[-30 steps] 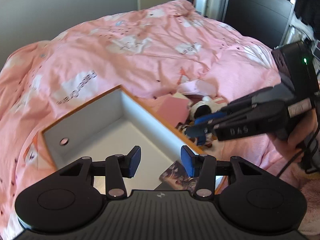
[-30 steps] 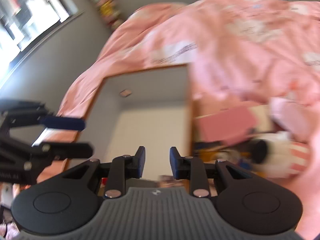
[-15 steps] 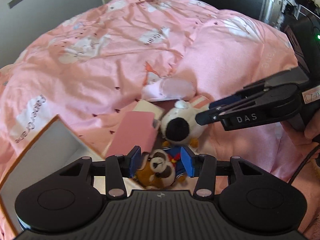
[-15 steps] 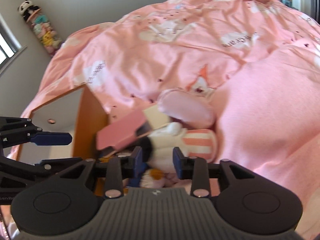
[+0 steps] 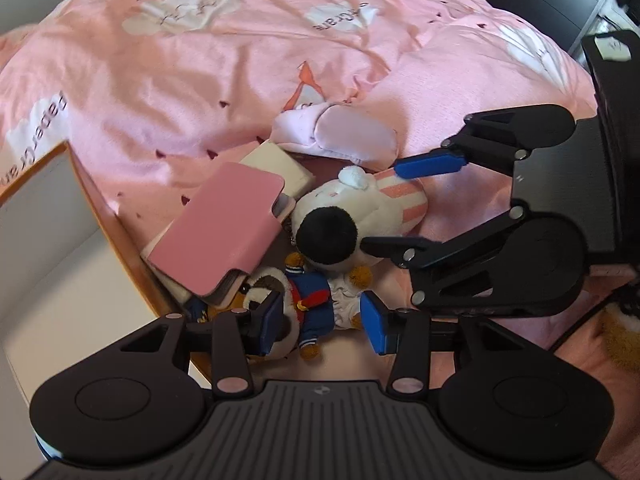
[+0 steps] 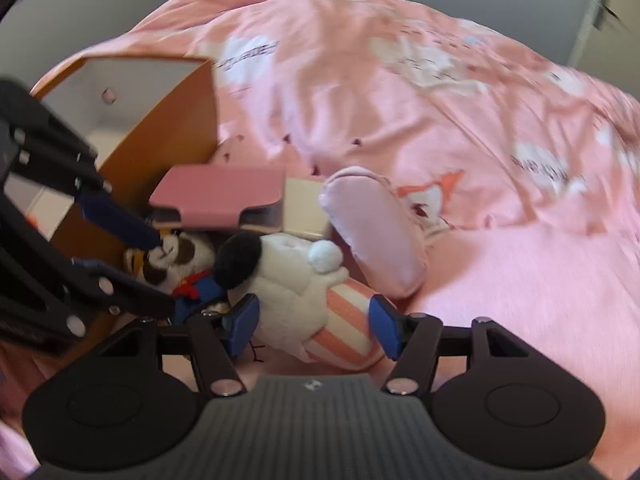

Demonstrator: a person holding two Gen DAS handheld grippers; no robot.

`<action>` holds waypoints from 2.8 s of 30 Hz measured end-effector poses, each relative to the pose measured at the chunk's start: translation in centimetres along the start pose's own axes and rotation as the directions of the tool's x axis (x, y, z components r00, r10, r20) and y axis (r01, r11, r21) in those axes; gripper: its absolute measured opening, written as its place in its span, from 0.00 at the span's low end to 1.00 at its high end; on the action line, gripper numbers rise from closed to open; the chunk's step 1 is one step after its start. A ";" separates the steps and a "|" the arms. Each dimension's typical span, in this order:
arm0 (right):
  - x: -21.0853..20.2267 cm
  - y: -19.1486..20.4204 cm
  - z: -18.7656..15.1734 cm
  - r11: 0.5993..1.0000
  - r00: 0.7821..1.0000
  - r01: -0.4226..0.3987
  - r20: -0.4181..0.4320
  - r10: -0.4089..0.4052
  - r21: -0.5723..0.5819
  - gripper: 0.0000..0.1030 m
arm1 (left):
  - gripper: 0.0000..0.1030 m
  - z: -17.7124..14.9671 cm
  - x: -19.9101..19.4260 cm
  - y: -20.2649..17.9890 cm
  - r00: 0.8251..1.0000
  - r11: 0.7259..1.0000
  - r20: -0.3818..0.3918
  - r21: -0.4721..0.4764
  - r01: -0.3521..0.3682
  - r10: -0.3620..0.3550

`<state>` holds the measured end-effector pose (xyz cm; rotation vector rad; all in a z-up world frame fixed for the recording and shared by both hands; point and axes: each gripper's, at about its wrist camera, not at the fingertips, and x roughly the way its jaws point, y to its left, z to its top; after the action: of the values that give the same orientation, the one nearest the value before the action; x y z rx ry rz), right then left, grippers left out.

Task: Organize objects
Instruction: 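Move both grippers to the pile beside the white box, then grasp the red-panda plush with left gripper while right gripper grasps white plush, then lift both plushes and carry them over the white box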

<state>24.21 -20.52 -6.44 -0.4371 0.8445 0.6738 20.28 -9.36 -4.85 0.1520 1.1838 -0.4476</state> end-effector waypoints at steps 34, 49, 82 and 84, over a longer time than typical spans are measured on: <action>-3.9 -7.6 -8.6 0.737 0.959 -0.242 0.271 0.083 0.631 0.60 | 0.57 -2.3 4.7 0.1 0.992 0.560 0.023 -0.827 -0.052 0.126; -3.3 -7.0 -8.7 0.776 0.967 -0.198 0.247 0.056 0.599 0.59 | 0.52 -2.1 7.9 0.2 0.973 0.505 -0.051 -0.848 -0.161 0.226; -4.5 -6.6 -10.6 0.593 0.964 -0.265 0.231 0.134 0.760 0.57 | 0.49 -1.9 3.1 -3.2 0.997 0.926 0.013 -0.373 -0.060 0.070; -4.9 -6.3 -10.1 0.632 0.967 -0.246 0.227 0.112 0.735 0.55 | 0.46 -1.2 3.7 -3.7 0.991 0.934 -0.020 -0.332 -0.131 0.132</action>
<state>20.84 -32.86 -7.99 0.4819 0.9421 0.4643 18.81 -13.20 -8.32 -0.0624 1.2218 -0.1250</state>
